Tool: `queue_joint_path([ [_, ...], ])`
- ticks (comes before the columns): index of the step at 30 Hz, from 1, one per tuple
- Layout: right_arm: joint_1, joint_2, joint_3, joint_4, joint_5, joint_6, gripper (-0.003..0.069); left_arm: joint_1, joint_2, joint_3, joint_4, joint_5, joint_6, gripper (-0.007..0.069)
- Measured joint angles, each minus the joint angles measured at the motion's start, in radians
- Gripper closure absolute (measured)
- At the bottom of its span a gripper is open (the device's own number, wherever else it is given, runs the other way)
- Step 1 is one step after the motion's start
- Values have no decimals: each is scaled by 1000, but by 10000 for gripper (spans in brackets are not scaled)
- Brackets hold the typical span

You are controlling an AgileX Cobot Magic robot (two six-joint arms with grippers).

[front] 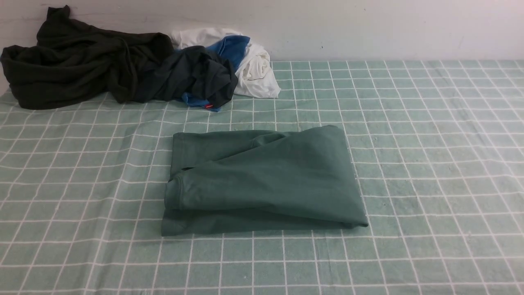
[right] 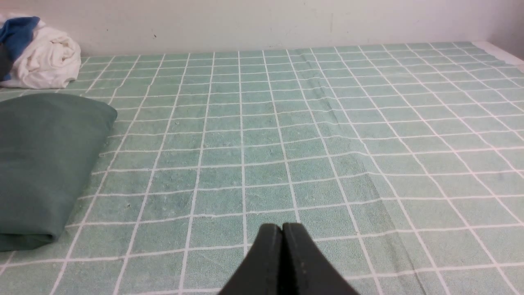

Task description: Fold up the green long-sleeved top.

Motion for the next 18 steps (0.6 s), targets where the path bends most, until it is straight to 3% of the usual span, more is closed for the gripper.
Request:
queue_joint_path([
  [4, 0, 0, 0, 0, 1, 0, 673, 0, 0, 24, -2, -70, 0, 628],
  [8, 0, 0, 0, 0, 1, 0, 673, 15, 0, 152, -42, -436, 0, 628],
  [13, 0, 0, 0, 0, 1, 0, 673, 87, 0, 358, -56, -788, 0, 628],
  [18, 0, 0, 0, 0, 1, 0, 673, 179, 0, 541, -123, -900, 0, 628],
])
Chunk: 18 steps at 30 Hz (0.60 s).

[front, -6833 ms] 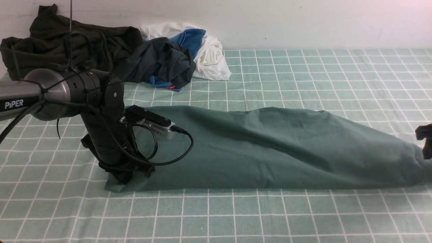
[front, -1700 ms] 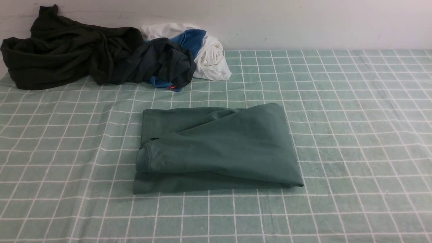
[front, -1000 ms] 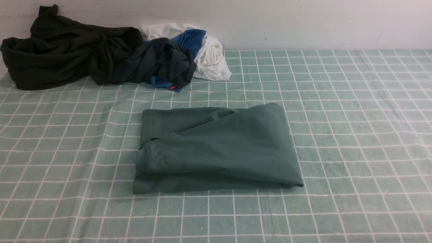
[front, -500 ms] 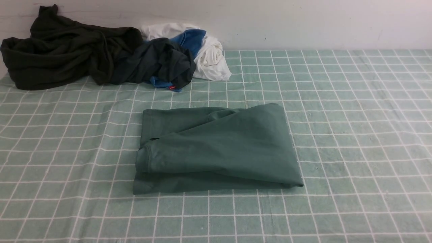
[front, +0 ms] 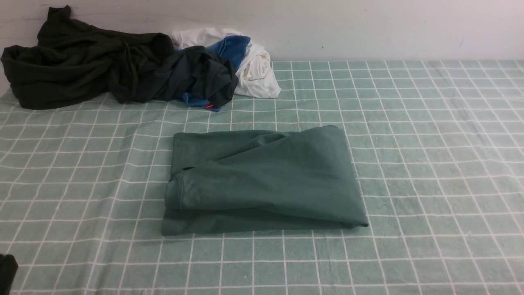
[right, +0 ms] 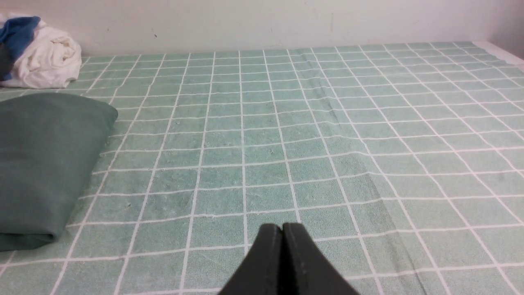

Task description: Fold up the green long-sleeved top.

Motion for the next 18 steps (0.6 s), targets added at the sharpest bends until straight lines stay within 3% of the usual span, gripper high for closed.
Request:
queue_joint_path([
  [8, 0, 0, 0, 0, 1, 0, 673, 29, 0, 11, -28, 122, 49, 628],
  [18, 0, 0, -1, 0, 1, 0, 673, 29, 0, 9, -34, 135, 48, 627],
])
